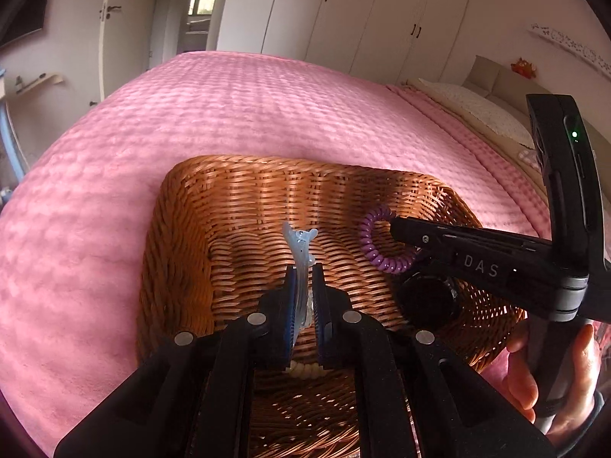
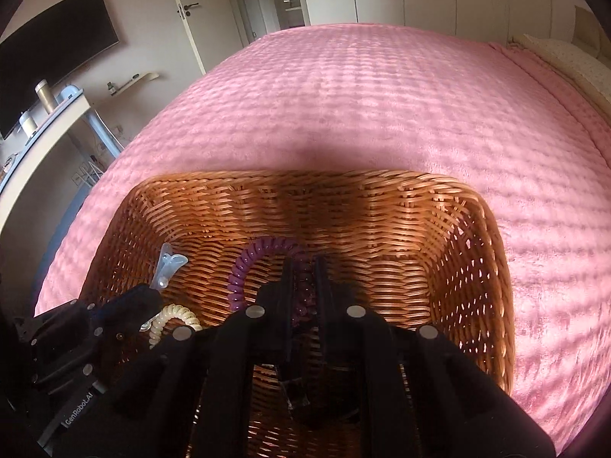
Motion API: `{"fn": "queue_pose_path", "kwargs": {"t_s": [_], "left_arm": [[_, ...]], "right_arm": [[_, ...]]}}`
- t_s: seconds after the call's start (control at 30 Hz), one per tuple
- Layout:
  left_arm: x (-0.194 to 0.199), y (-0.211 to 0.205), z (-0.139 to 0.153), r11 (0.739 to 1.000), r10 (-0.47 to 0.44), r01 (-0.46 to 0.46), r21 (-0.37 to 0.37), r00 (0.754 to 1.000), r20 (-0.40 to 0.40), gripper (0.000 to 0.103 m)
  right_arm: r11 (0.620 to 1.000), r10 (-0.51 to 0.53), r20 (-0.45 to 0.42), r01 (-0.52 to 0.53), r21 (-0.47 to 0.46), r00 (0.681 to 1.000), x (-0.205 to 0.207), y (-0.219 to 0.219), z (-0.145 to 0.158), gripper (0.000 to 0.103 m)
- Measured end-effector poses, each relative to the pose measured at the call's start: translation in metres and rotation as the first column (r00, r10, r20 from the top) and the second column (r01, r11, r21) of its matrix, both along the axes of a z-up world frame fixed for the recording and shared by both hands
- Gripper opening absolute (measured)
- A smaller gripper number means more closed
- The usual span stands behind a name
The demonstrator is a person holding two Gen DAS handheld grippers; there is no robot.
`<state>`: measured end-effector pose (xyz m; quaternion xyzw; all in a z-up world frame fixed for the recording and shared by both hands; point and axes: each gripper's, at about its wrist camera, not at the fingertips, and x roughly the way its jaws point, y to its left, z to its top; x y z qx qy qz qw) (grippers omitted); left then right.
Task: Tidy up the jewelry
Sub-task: 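Carry the blue clip and purple coil tie into the basket and open both tools, then grasp the red string bracelet with the left tool while the right tool grasps the brass keys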
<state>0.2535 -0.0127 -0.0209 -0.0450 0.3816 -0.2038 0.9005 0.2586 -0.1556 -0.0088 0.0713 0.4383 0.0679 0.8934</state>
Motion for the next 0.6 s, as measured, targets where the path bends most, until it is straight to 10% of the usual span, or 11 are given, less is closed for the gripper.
{"fn": "queue_pose_path", "kwargs": {"t_s": [0.17,0.23,0.37,0.6], "left_arm": [[-0.004,-0.002,0.0,1.0,-0.01,0.01,0.008,1.0,0.006,0.007],[-0.008,-0.003,0.002,1.0,-0.013,0.013,0.008,1.0,0.012,0.023],[-0.021,-0.002,0.012,1.0,-0.016,0.015,0.012,0.999,0.05,0.03],[-0.069,0.02,0.048,0.999,-0.003,0.008,-0.041,0.992,0.125,0.042]], "right_arm": [[1.0,-0.008,-0.004,0.008,-0.013,1.0,0.0,0.0,-0.002,0.01],[1.0,-0.004,-0.008,0.004,0.012,1.0,-0.002,-0.002,0.0,0.012],[0.999,-0.017,0.025,0.016,0.035,1.0,-0.019,-0.009,0.011,0.049],[1.0,0.028,0.12,-0.029,0.004,0.992,-0.082,-0.006,0.05,0.049]]}}
